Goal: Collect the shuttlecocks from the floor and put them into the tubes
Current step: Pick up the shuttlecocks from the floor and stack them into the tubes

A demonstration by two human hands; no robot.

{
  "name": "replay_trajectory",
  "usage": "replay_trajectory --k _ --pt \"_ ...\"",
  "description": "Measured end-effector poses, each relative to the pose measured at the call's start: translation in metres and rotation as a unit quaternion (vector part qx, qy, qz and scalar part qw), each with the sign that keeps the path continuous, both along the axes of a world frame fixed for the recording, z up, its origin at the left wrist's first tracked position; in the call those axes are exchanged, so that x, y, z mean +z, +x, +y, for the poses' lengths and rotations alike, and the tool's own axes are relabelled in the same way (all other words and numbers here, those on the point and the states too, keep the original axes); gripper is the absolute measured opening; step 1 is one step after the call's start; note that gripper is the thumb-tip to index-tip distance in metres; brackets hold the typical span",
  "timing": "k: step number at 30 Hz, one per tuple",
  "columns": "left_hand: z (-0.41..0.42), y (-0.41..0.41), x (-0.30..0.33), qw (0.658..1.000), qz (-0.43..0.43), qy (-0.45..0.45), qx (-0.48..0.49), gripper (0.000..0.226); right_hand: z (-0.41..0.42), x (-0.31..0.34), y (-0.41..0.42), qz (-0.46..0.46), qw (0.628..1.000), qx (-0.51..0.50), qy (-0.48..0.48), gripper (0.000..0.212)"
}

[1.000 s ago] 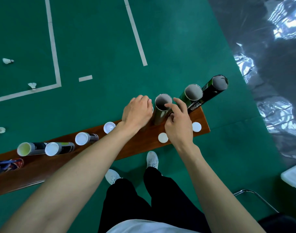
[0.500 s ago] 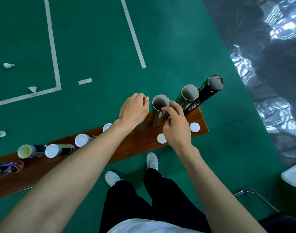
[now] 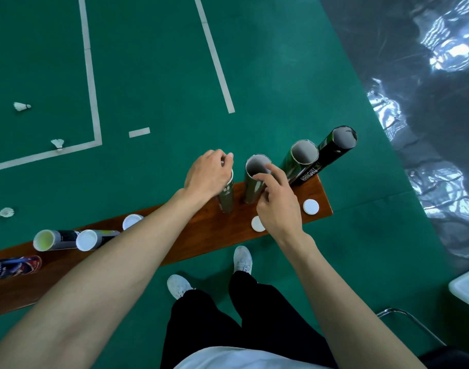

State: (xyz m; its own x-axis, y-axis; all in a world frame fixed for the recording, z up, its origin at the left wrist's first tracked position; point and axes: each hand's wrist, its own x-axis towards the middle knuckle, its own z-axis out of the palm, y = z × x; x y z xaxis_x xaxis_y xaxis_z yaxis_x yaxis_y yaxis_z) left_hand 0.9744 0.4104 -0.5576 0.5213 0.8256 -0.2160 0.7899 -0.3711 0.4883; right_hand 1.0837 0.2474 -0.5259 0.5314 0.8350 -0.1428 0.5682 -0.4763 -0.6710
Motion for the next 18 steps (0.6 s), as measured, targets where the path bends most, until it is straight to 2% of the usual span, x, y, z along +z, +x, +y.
replay_trajectory --k 9,15,18 --pt "0.007 -0.009 0.008 1.0 0.004 -0.015 0.0 0.044 0.002 0.005 -0.005 0.003 1.0 0.0 -0.003 0.049" --pt "0.027 -0.023 0.039 0.997 -0.057 -0.012 0.053 0.043 0.0 0.016 -0.008 -0.006 0.994 -0.047 0.099 0.05" --pt "0.035 -0.045 0.069 0.992 -0.093 0.013 0.084 0.032 0.002 0.03 -0.014 -0.008 0.988 -0.062 0.145 0.049"
